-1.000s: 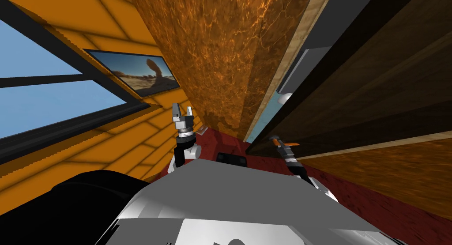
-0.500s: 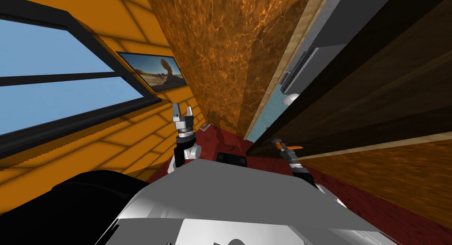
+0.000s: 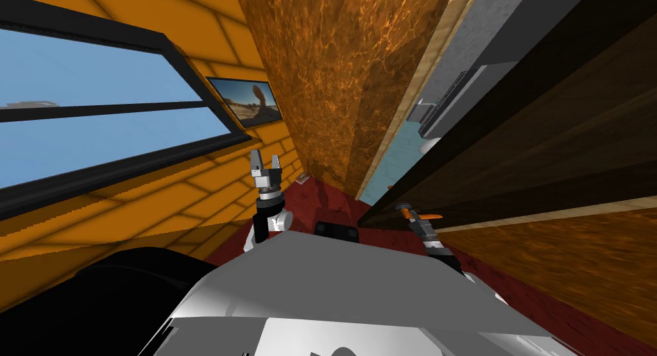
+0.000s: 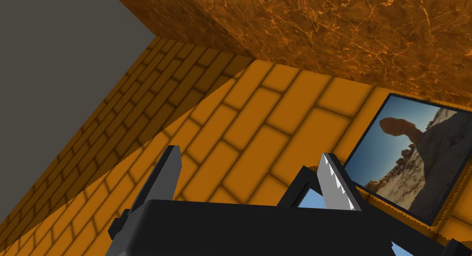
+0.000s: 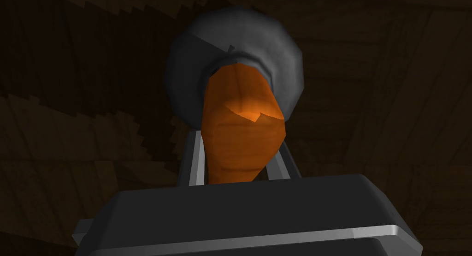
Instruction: Pull the door open
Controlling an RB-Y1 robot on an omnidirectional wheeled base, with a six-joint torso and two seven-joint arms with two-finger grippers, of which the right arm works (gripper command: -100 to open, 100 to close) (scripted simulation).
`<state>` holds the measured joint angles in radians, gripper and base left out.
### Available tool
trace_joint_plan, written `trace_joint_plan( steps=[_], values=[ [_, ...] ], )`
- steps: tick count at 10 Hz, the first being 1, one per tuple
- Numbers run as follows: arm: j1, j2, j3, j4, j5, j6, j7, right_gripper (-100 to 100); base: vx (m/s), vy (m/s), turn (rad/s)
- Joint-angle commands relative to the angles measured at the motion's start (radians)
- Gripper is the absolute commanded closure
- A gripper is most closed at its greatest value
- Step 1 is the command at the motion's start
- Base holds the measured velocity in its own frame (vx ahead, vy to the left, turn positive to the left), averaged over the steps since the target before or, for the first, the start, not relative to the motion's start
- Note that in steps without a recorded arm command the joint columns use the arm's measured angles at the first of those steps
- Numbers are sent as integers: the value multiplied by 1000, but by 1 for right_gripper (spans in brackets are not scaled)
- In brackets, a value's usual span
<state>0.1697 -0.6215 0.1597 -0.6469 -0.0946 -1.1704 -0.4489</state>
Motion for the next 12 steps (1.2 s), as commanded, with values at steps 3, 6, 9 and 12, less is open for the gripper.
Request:
trace_joint_plan(
  steps=[3, 6, 9, 12],
  values=[
    [26, -22, 4, 18, -3, -50, -9, 100, -246, -103, 186],
    [28, -18, 13, 30, 0, -68, -13, 100, -168, -57, 120],
    [27, -23, 16, 45, -1, -85, -16, 100, -207, -80, 173],
    [26, -30, 19, 66, -2, -109, -19, 100, -218, -100, 179]
  ],
)
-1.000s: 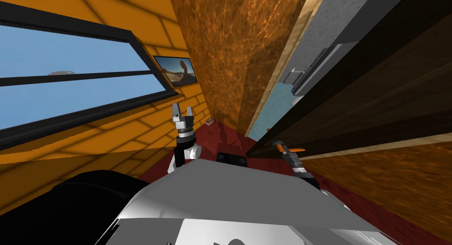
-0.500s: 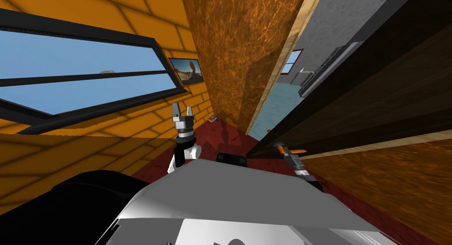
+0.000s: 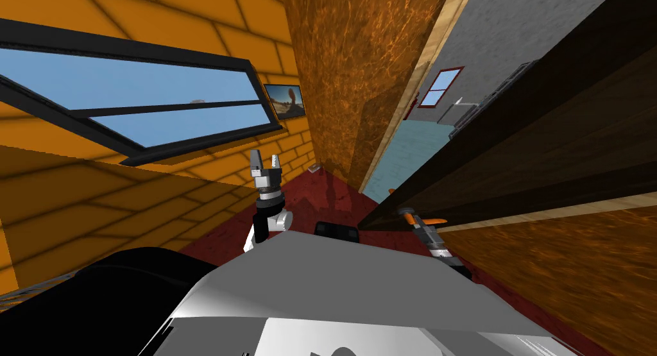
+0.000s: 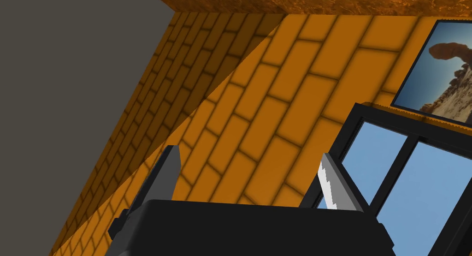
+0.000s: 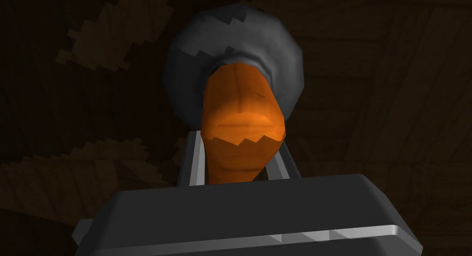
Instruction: Pull the door open
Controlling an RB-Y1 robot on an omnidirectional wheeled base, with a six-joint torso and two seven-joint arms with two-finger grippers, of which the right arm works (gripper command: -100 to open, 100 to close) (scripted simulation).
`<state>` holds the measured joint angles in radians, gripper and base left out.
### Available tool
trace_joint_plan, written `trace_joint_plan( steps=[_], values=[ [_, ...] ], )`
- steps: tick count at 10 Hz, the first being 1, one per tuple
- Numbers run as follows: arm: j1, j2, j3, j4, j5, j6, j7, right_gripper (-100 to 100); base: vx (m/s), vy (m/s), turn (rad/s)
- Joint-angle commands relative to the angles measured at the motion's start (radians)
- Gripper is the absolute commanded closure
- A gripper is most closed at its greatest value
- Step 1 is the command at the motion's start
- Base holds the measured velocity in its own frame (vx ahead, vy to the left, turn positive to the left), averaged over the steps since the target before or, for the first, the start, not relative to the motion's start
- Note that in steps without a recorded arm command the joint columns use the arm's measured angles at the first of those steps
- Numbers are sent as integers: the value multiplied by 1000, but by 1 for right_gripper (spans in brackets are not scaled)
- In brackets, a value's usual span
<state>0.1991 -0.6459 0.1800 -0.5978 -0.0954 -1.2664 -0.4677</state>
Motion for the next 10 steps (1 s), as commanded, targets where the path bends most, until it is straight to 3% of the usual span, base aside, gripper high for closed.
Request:
trace_joint_plan(
  steps=[1, 10],
  values=[
    [-4, -7, -1, 24, -1, -20, -2, 100, -184, -83, 179],
    [-16, -10, 12, 66, 0, -58, -10, 100, -186, -73, 147]
  ],
)
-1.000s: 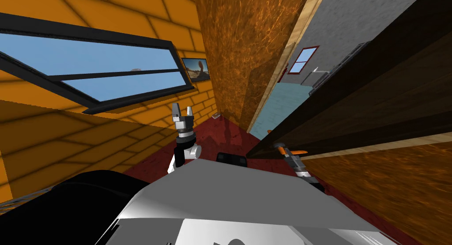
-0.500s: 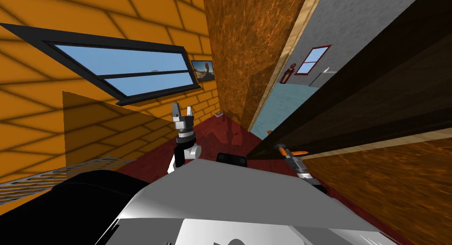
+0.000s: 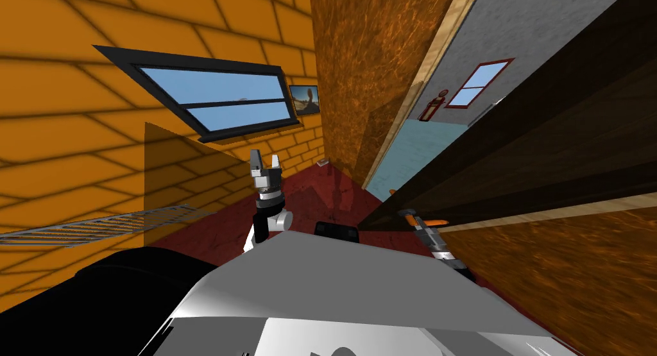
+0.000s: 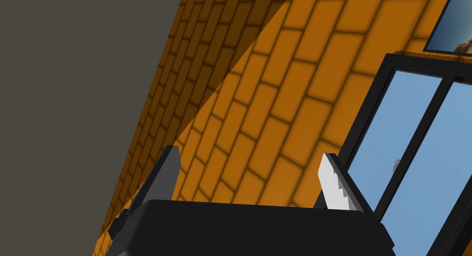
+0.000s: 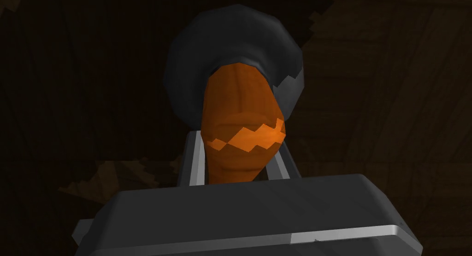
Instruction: Pull the door open
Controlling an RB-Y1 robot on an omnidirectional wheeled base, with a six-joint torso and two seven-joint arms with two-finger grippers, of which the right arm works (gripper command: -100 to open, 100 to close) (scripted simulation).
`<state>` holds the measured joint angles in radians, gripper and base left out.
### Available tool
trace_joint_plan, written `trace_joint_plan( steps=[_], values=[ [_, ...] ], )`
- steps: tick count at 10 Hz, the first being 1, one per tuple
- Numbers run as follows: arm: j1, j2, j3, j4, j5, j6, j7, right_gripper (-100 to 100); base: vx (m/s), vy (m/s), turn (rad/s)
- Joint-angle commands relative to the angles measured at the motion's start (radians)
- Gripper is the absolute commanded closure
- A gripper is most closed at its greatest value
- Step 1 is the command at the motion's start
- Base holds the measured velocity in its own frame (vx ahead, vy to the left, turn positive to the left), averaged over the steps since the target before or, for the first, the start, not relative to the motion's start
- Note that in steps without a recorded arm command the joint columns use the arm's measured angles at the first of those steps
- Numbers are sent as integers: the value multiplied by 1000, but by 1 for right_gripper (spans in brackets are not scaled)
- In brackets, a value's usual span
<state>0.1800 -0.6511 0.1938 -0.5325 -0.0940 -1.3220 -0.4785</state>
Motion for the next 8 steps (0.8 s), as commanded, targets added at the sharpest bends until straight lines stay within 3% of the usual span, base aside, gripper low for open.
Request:
trace_joint_plan(
  steps=[1, 7, 8],
  values=[
    [1, -5, -1, 6, -2, -7, 0, 100, -238, -92, 174],
    [-9, -11, 4, 34, -4, -28, -3, 100, -201, -80, 150],
    [-16, -4, 10, 48, 1, -37, -6, 100, -86, -17, 27]
  ],
)
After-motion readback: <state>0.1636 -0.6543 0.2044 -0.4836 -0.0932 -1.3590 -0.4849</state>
